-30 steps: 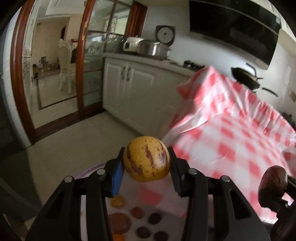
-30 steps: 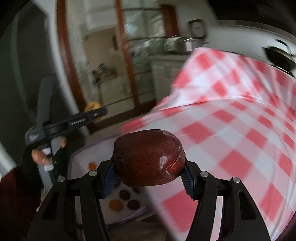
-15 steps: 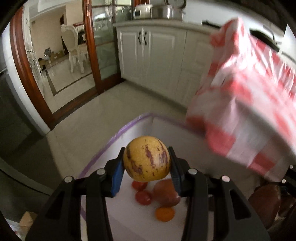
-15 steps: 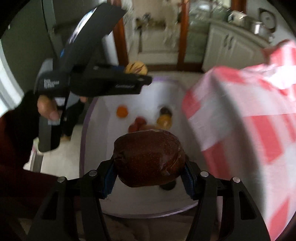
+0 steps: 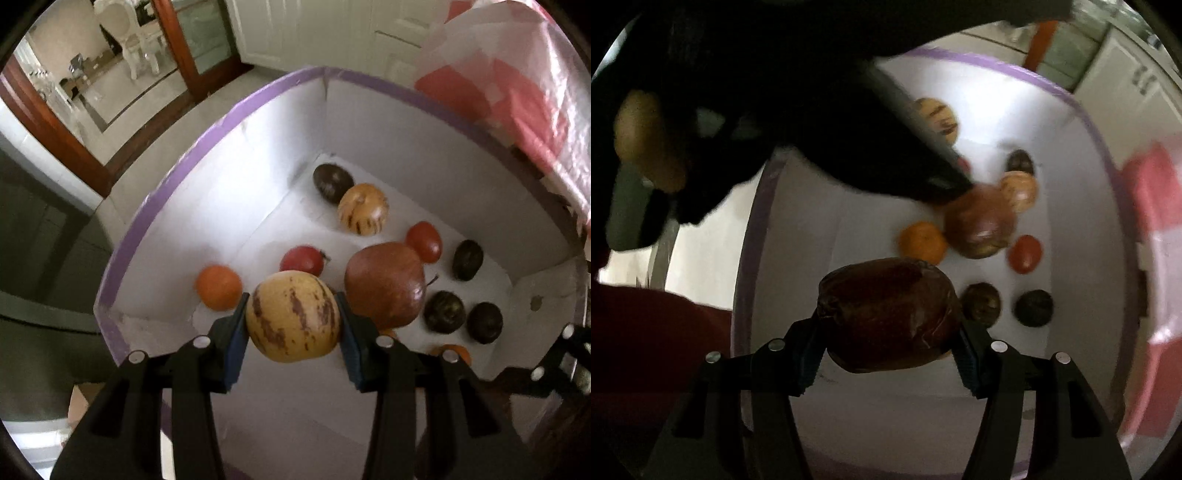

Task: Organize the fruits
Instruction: 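Carry the yellow melon and red apple into the white box and open both tools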

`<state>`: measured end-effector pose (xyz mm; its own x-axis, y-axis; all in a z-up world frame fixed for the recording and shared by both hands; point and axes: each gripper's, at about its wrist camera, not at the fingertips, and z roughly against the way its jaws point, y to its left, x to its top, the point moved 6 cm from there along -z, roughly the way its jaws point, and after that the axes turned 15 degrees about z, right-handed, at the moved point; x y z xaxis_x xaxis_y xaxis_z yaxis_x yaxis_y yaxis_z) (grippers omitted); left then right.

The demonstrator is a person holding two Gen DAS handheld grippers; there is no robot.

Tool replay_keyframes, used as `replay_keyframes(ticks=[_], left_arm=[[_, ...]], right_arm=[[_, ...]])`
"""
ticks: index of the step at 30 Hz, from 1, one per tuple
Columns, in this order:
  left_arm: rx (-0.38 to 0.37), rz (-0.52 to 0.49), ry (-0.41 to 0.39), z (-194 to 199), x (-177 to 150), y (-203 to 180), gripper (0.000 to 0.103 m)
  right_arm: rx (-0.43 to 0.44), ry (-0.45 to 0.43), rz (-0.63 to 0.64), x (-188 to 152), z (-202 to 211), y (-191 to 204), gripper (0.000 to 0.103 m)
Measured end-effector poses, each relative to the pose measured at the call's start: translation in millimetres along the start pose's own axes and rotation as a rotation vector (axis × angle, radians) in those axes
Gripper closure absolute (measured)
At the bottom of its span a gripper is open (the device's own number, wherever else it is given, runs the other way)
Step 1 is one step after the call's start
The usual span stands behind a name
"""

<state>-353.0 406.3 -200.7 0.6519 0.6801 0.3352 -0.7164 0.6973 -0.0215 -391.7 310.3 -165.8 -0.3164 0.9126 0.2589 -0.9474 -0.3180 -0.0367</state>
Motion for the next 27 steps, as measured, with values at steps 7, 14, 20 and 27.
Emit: replay_keyframes(ticks=[7,14,20,27], left_arm=[[0.002,0.032,0.023,-5,-3,5,0.058],[-0.003,0.031,0.038,-9,-4,-4,0.058],[0.01,0.057,0.013,-6,-1,-1,0.048],[-0.063,0.115,-0.098,20,17,3,0.036]], right_arm=[[0.028,0.068,-0.036,-7,-19,-3,0.043],[0.033,0.087,-0.031,-13,-23,3,0.043],[0.02,0.086,-0.081,-15,-24,-1,0.04],[-0.024,-0.073,-0.192,-21,20,-21,0.024]])
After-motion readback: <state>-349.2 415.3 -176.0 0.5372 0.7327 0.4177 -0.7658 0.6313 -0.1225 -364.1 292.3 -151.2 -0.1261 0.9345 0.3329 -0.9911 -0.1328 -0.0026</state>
